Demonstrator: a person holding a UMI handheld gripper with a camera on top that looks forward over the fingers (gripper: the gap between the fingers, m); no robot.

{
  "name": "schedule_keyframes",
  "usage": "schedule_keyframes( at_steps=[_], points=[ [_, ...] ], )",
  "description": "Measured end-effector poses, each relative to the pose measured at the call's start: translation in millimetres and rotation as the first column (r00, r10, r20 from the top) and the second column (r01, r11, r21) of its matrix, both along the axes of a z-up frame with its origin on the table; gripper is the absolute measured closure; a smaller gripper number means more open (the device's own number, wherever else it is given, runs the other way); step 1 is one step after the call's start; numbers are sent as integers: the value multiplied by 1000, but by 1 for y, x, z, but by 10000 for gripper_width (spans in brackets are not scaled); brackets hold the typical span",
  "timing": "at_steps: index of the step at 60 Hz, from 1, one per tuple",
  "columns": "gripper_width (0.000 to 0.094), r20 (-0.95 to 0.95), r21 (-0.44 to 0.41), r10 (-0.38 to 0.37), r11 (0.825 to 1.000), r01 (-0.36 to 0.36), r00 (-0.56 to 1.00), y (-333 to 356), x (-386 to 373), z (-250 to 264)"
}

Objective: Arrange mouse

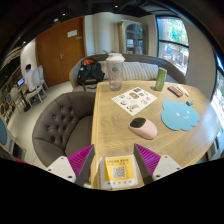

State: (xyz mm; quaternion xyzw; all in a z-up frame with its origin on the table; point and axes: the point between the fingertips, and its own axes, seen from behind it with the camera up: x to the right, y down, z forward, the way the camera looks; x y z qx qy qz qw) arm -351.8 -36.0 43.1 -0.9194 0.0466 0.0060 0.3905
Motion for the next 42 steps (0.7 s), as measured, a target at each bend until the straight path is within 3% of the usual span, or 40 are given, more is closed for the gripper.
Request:
schedule_keyframes(
  at_steps=[16,33,42],
  points=[
    [127,99,34,50,998,-54,994,26,100,-21],
    [126,126,41,217,974,-224,968,77,133,-58],
    [133,37,86,196,976,-198,980,97,134,-59]
  ],
)
